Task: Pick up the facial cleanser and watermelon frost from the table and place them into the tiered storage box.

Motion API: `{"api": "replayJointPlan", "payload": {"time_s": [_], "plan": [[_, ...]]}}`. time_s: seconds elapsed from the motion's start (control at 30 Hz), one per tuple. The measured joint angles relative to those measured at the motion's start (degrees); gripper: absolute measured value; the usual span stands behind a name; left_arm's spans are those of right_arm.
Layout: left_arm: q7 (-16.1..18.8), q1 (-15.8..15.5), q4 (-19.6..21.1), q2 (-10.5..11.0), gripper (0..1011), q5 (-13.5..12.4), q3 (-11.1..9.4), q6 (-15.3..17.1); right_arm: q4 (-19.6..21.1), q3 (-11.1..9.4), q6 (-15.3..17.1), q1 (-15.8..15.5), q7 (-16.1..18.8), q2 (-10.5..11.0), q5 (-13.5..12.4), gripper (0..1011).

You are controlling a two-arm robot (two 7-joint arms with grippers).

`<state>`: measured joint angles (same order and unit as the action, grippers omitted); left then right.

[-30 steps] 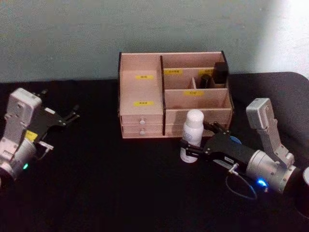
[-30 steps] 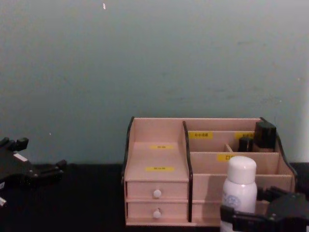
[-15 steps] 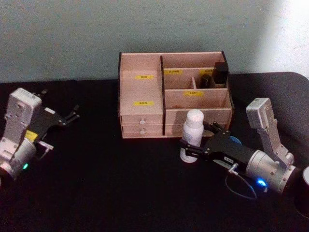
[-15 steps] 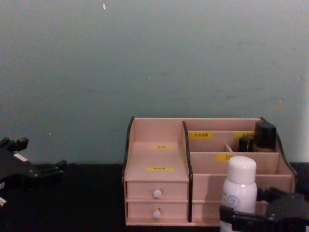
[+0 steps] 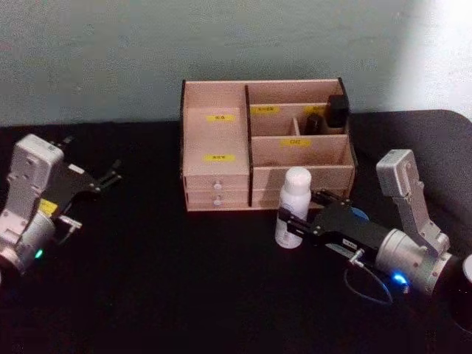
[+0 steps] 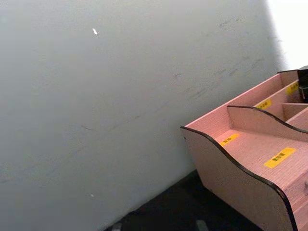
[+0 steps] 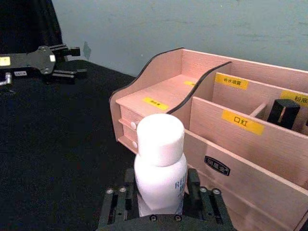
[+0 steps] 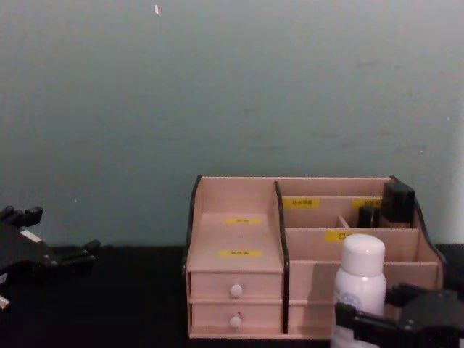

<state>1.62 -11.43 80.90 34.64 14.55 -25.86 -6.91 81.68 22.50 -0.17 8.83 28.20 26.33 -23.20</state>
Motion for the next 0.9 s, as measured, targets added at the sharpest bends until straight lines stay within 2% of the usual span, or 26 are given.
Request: {"api": "replayJointPlan", "payload": {"time_s": [0.13,0.6,0.73,0.9], "plan": [[0.0,0.0,0.0,0.0,1001,0.0,0.0,0.0,0.02,0.0,-0.01,0.0,-0.03,0.01,0.0,593],[0.0,0.0,0.0,0.0,1001,0.0,0.0,0.0,0.13,0.0,-0.15,-0.03,-0.18,0.03,0.15,591],[0.0,0.0,0.0,0.0,1002,0.0,0.0,0.0,1.09,-0.29,-1.21,-0.58,-0.6,0.33,0.91,591],[0.0,0.0,0.0,0.0,1001,0.0,0.0,0.0,3.02,-1.12,-1.23,-1.13,0.08,1.13,0.13,591]]}}
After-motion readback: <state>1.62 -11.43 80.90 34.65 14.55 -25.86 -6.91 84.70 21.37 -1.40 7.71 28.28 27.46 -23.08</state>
